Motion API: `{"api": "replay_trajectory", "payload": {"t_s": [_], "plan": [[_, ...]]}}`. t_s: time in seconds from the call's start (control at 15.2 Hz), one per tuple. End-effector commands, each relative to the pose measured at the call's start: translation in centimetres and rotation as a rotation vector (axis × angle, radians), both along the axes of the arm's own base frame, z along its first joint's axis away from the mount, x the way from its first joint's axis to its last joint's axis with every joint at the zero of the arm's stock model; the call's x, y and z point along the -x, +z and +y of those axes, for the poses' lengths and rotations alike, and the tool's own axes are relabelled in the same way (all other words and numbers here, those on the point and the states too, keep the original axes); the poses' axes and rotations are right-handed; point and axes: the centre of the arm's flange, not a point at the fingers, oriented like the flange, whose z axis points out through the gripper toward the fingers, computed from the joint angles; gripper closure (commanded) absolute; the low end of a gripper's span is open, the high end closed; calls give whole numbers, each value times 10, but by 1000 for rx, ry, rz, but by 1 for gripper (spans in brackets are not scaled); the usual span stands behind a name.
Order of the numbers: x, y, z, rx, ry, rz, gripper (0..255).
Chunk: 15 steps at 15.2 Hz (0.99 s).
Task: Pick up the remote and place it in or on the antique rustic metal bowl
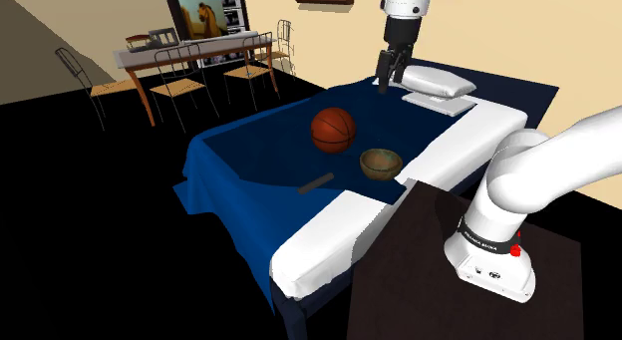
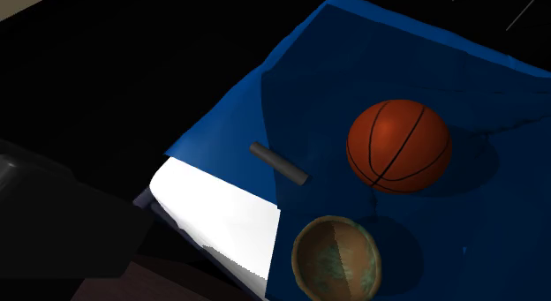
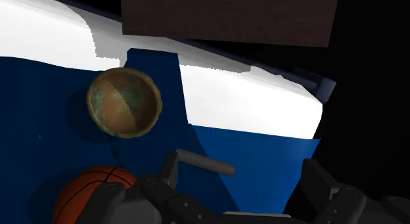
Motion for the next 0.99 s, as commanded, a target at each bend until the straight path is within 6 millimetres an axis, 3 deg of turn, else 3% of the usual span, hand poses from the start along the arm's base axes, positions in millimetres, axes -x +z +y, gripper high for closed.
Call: {"api": "replay_trajectory", "payload": {"t_s": [0.0,0.92], "plan": [[0,0,0,0,0,0,0],[-117,-144,-40,51,425,90,0]]}}
